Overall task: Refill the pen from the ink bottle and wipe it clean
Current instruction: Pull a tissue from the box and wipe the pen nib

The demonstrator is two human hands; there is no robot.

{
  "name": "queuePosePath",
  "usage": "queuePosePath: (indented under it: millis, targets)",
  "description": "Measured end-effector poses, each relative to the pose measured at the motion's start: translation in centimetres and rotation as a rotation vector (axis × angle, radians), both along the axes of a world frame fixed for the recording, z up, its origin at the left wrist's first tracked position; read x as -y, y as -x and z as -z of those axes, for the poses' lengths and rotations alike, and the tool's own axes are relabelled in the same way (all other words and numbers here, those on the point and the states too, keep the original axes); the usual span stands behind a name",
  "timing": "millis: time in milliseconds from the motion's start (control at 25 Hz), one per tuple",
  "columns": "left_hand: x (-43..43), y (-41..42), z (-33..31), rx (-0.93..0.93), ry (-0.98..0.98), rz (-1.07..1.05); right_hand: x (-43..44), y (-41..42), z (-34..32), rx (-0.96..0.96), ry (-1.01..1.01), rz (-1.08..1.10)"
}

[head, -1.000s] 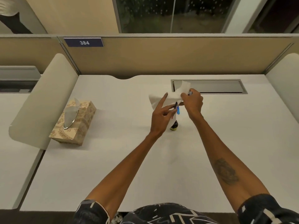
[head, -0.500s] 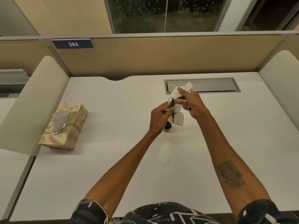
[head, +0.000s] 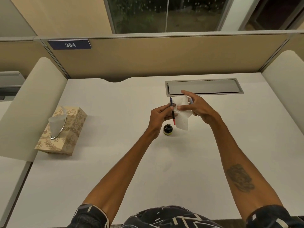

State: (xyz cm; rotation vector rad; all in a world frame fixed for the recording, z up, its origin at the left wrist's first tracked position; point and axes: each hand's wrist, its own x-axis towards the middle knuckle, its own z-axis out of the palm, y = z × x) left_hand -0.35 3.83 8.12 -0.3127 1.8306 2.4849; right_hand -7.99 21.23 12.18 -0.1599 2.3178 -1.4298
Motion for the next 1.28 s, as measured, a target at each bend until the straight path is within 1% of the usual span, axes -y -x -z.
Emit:
queuePosePath:
  millis: [80, 160, 320, 400, 560, 720, 880, 960, 1080, 1160, 1280]
  targets:
    - [0.2, 0.1, 0.1, 0.005, 0.004, 0.026, -0.1, -0.2, 0.3, 0.104, 0.060, 0.000]
    - [0.2, 0.2, 0.0, -0.001, 0.026, 0.048, 0.0, -0.5, 0.6, 0.162, 0.110, 0.054]
    - [0.3, 0.3, 0.1, -0.022, 0.072, 0.053, -0.3, -0.8, 0.9, 0.115, 0.142, 0.206]
    - [0.3, 0.3, 0.4, -0.031, 0.109, 0.061, -0.5, -0.9, 1.0, 0.078, 0.121, 0.234]
    - [0.0, 0.3, 1.2, -0.024, 0.174, 0.094, 0.0, -1.4, 0.8, -0.016, 0.077, 0.216]
    - [-0.3, 0.1, 1.7, -0.031, 0.165, 0.093, 0.7, -2.1, 0.2, 0.007, 0.093, 0.154]
    - [-0.3, 0.0, 1.7, -0.047, 0.161, 0.072, 0.4, -2.3, -0.1, 0.073, 0.077, 0.079]
    - [-0.2, 0.1, 1.6, -0.036, 0.163, 0.061, 0.1, -2.3, -0.3, 0.153, 0.123, 0.058]
    - [-0.2, 0.3, 1.7, -0.030, 0.197, 0.060, -0.1, -2.5, -0.6, 0.251, 0.224, 0.102]
    - [-0.2, 0.3, 1.7, -0.030, 0.207, 0.071, -0.2, -2.7, -0.7, 0.255, 0.261, 0.124]
    - [-0.3, 0.3, 1.8, -0.032, 0.250, 0.067, -0.5, -2.9, -0.6, 0.255, 0.289, 0.078]
